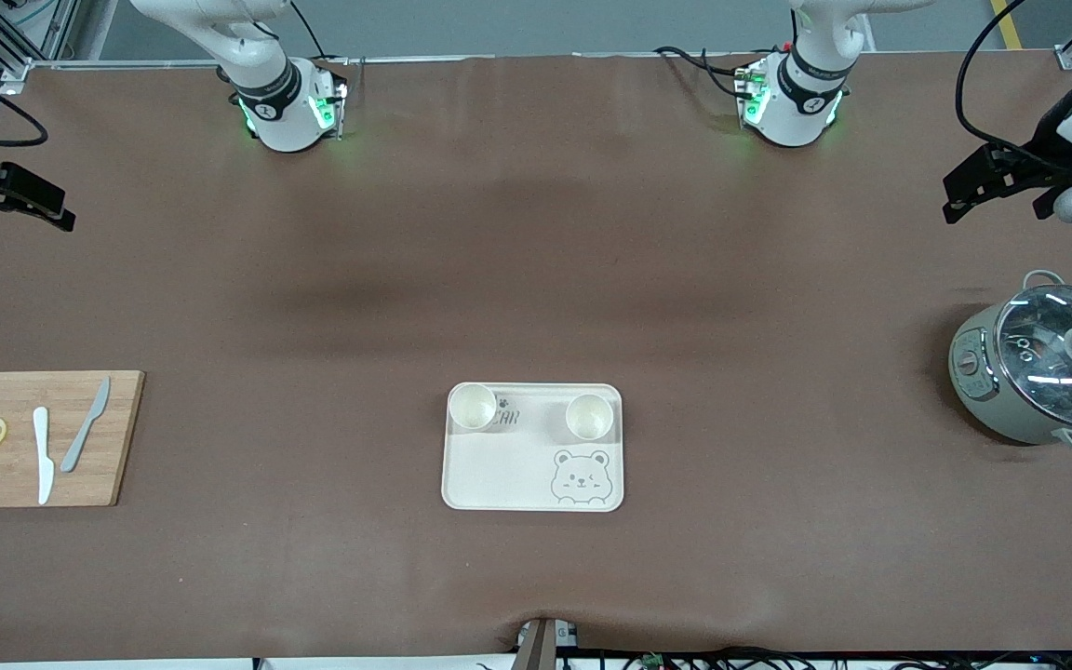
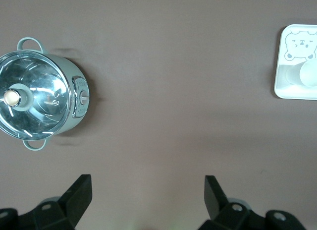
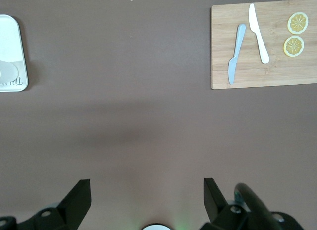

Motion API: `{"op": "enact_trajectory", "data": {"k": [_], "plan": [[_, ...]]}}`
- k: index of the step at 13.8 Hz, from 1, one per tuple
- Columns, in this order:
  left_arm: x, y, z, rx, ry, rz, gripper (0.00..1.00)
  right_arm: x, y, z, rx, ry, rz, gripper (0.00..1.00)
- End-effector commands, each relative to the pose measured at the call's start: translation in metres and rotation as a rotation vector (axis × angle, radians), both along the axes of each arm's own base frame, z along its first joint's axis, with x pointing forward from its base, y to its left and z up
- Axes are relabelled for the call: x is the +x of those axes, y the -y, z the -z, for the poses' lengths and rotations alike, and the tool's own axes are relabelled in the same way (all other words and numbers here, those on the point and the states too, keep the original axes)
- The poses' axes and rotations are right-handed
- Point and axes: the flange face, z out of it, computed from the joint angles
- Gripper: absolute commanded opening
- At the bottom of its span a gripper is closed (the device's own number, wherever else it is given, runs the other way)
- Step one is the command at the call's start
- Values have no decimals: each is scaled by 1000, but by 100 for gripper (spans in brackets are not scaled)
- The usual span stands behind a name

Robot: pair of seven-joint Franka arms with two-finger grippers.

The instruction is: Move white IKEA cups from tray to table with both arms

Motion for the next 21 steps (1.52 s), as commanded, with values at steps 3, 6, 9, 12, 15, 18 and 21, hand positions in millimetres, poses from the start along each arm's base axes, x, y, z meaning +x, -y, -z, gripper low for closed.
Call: {"op": "enact_trajectory", "data": {"k": [3, 6, 9, 12, 15, 18, 21], "plan": [[0, -2, -6, 3, -4, 9, 100, -1, 3, 0, 1, -6, 6, 100], [15, 3, 3, 8, -16, 7, 100, -1, 4, 0, 1, -6, 8, 100], [26, 14, 26, -2, -58, 21, 100, 7, 7, 8, 2, -18, 6, 100], [47, 47, 67, -24, -108, 10, 100, 13, 7, 13, 2, -25, 0, 100], [75, 87, 131, -36, -144, -7, 100, 13, 6, 14, 2, -26, -2, 100], [92, 137, 186, -58, -140, -100, 100, 16, 6, 19, 2, -35, -2, 100], [110, 172, 240, -84, -97, -148, 100, 16, 6, 19, 2, -35, 0, 100]]}}
